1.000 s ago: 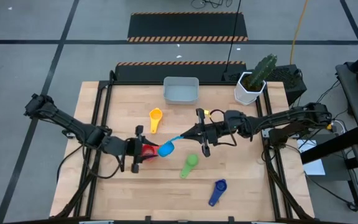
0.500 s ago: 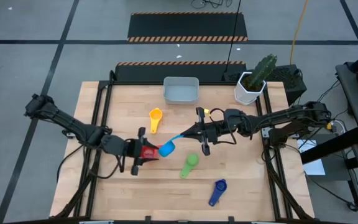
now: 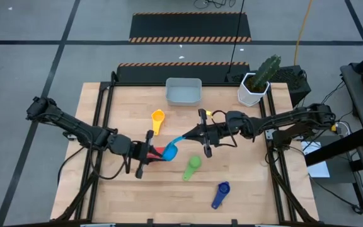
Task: Nest measuring cups in basket
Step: Stack the light blue measuring cup into the red measuring cup
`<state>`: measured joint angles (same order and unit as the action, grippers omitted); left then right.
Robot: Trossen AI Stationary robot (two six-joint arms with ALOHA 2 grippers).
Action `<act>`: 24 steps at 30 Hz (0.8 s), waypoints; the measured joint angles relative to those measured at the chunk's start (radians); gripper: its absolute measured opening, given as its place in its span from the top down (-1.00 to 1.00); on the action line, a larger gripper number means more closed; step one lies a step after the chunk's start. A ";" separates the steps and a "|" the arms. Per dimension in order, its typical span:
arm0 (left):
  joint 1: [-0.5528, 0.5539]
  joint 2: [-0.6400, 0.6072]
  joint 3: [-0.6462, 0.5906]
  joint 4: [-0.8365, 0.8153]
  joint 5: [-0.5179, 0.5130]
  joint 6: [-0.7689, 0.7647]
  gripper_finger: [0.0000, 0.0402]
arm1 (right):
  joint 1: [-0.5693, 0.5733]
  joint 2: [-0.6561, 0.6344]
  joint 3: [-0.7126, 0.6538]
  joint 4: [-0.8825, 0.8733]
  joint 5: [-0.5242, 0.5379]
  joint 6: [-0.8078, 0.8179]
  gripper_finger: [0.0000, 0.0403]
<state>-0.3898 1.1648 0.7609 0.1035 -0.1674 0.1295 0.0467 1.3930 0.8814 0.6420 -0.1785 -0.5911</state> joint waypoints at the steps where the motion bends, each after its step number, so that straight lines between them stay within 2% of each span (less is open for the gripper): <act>1: 0.003 0.000 0.000 -0.006 0.002 0.000 0.93 | 0.000 0.001 0.000 -0.006 0.002 0.000 0.97; 7: 0.005 -0.012 -0.001 -0.124 -0.060 -0.021 0.94 | 0.002 -0.004 0.000 -0.034 0.029 0.019 0.76; 12: 0.015 -0.045 -0.001 -0.224 -0.077 -0.069 0.93 | 0.027 -0.003 0.005 -0.116 0.187 -0.046 0.53; 15: 0.015 -0.048 -0.001 -0.254 -0.050 -0.073 0.92 | 0.054 -0.003 0.012 -0.142 0.279 -0.109 0.40; 19: 0.014 -0.042 -0.001 -0.258 0.016 -0.059 0.96 | 0.082 -0.003 0.013 -0.136 0.283 -0.170 0.31; 24: 0.015 -0.039 -0.001 -0.256 0.036 -0.047 0.92 | 0.088 0.015 0.013 -0.106 0.277 -0.154 0.29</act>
<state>-0.3752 1.1255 0.7601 -0.1522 -0.1314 0.0829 0.1345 1.4081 0.8948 0.5356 0.0986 -0.7449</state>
